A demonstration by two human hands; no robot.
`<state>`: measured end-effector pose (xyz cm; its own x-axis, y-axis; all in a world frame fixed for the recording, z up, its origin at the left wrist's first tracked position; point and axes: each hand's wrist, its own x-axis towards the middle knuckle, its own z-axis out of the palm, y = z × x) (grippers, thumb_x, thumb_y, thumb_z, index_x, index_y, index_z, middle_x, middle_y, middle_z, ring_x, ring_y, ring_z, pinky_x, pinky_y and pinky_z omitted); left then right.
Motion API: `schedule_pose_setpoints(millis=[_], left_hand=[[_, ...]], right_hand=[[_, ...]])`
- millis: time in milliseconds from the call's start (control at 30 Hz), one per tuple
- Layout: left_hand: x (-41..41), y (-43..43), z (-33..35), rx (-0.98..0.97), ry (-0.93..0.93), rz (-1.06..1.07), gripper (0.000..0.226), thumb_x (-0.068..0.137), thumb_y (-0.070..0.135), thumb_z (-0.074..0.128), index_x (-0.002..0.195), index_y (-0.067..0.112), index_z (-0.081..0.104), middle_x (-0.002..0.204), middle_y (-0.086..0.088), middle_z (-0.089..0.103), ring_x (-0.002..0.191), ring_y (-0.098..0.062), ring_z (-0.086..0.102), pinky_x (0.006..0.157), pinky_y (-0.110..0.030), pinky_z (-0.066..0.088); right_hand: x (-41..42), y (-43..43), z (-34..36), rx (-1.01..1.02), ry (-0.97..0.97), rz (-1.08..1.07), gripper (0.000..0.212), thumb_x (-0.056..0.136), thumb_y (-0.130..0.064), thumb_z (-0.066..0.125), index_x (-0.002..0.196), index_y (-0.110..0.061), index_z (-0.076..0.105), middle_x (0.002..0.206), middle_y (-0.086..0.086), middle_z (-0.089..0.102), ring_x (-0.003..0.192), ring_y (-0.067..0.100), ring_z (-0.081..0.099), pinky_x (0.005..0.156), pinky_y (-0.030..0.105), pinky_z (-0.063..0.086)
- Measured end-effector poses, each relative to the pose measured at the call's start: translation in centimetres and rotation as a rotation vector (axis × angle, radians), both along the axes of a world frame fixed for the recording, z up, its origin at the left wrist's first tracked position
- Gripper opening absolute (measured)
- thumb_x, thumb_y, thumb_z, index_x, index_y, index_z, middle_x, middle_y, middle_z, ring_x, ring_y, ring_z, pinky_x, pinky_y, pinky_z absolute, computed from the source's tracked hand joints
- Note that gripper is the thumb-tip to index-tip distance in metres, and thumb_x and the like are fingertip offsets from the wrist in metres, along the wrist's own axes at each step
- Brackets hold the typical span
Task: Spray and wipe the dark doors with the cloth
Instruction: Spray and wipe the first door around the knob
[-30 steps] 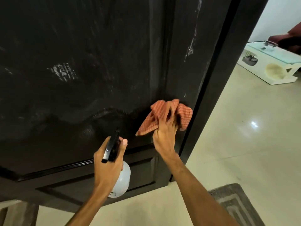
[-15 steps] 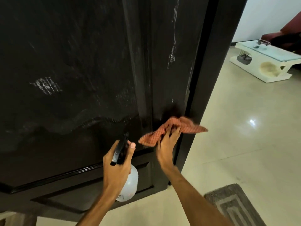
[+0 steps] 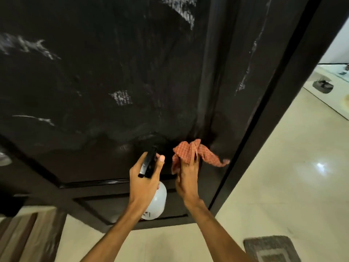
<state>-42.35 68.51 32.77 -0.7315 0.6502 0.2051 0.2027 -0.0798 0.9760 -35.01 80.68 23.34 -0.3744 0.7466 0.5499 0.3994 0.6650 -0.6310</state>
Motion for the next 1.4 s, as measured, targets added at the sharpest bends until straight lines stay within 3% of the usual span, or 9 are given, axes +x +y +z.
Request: schedule_pose_setpoints(millis=[167, 300, 533, 767, 933, 1133, 1233, 1333, 1400], left_hand=[[-2.1, -1.9, 0.6, 0.01, 0.014, 0.07, 0.005, 0.097, 0.034, 0.068, 0.092, 0.032, 0.068, 0.087, -0.006, 0.071, 0.056, -0.009, 0.054, 0.06, -0.035, 0.048], [-3.1, -3.7, 0.1, -0.018, 0.008, 0.133, 0.015, 0.097, 0.038, 0.068, 0.093, 0.024, 0.066, 0.086, -0.028, 0.062, 0.052, -0.027, 0.045, 0.051, -0.045, 0.045], [-5.2, -6.2, -0.7, -0.054, 0.013, 0.2, 0.021, 0.096, 0.042, 0.068, 0.093, 0.021, 0.065, 0.085, -0.027, 0.063, 0.048, -0.02, 0.046, 0.047, -0.037, 0.047], [-6.9, -7.2, -1.8, -0.063, -0.046, 0.281, 0.03, 0.094, 0.047, 0.067, 0.084, 0.019, 0.064, 0.071, -0.01, 0.061, 0.051, -0.012, 0.049, 0.053, -0.036, 0.044], [-9.9, -9.5, -2.0, -0.077, -0.014, 0.338, 0.03, 0.094, 0.054, 0.065, 0.087, 0.026, 0.064, 0.074, -0.004, 0.066, 0.054, -0.018, 0.055, 0.053, -0.041, 0.05], [-13.8, -12.9, -3.6, -0.055, -0.033, 0.395, 0.027, 0.095, 0.05, 0.067, 0.083, 0.026, 0.065, 0.067, 0.002, 0.064, 0.054, -0.015, 0.056, 0.054, -0.039, 0.049], [-16.0, -14.8, -3.5, -0.049, 0.007, 0.404, 0.02, 0.096, 0.041, 0.068, 0.088, 0.023, 0.066, 0.065, 0.012, 0.061, 0.057, -0.007, 0.057, 0.059, -0.03, 0.05], [-17.8, -17.1, -4.7, -0.037, -0.036, 0.445, 0.017, 0.097, 0.039, 0.068, 0.088, 0.024, 0.067, 0.066, 0.012, 0.063, 0.054, -0.007, 0.057, 0.055, -0.033, 0.049], [-18.2, -18.3, -5.5, -0.035, -0.031, 0.465, 0.019, 0.097, 0.04, 0.068, 0.088, 0.024, 0.065, 0.063, 0.012, 0.06, 0.052, -0.008, 0.054, 0.053, -0.035, 0.049]], right_hand=[[-3.0, -1.2, 7.3, 0.093, 0.342, -0.124, 0.035, 0.079, 0.016, 0.052, 0.103, 0.0, 0.072, 0.148, 0.026, 0.047, 0.142, 0.039, 0.041, 0.11, 0.045, 0.04], [-2.7, -1.0, 4.9, 0.115, 0.311, -0.244, 0.061, 0.069, 0.025, 0.062, 0.121, -0.004, 0.073, 0.144, 0.029, 0.046, 0.137, 0.038, 0.041, 0.121, 0.038, 0.029], [-4.7, -1.6, 9.4, 0.197, 0.304, -0.081, 0.025, 0.081, 0.001, 0.068, 0.103, -0.004, 0.078, 0.118, 0.021, 0.063, 0.106, 0.035, 0.065, 0.09, 0.044, 0.057], [-4.7, -4.8, 3.5, 0.01, 0.238, -0.089, 0.034, 0.091, 0.006, 0.058, 0.123, 0.003, 0.069, 0.147, 0.027, 0.04, 0.12, 0.032, 0.052, 0.089, 0.045, 0.055], [-10.7, -5.3, 10.9, 0.345, 0.211, 0.06, 0.039, 0.094, 0.003, 0.043, 0.127, 0.005, 0.065, 0.141, 0.027, 0.035, 0.124, 0.04, 0.045, 0.106, 0.034, 0.039], [-11.6, -7.5, 6.2, 0.442, -0.13, 0.127, 0.031, 0.087, 0.009, 0.056, 0.111, -0.001, 0.073, 0.145, 0.021, 0.031, 0.12, 0.056, 0.043, 0.093, 0.068, 0.049], [-14.4, -8.8, 9.4, 0.574, -0.105, 0.15, 0.01, 0.093, -0.009, 0.074, 0.098, 0.0, 0.076, 0.142, 0.019, 0.043, 0.118, 0.051, 0.052, 0.092, 0.06, 0.052], [-18.8, -11.5, 13.0, 0.693, 0.068, 0.135, 0.042, 0.11, -0.022, 0.042, 0.096, 0.001, 0.075, 0.134, 0.023, 0.051, 0.112, 0.046, 0.054, 0.096, 0.052, 0.049], [-20.2, -13.0, 11.3, 0.792, -0.009, 0.204, 0.031, 0.106, -0.015, 0.048, 0.097, -0.004, 0.075, 0.135, 0.02, 0.049, 0.109, 0.043, 0.052, 0.092, 0.048, 0.048]])
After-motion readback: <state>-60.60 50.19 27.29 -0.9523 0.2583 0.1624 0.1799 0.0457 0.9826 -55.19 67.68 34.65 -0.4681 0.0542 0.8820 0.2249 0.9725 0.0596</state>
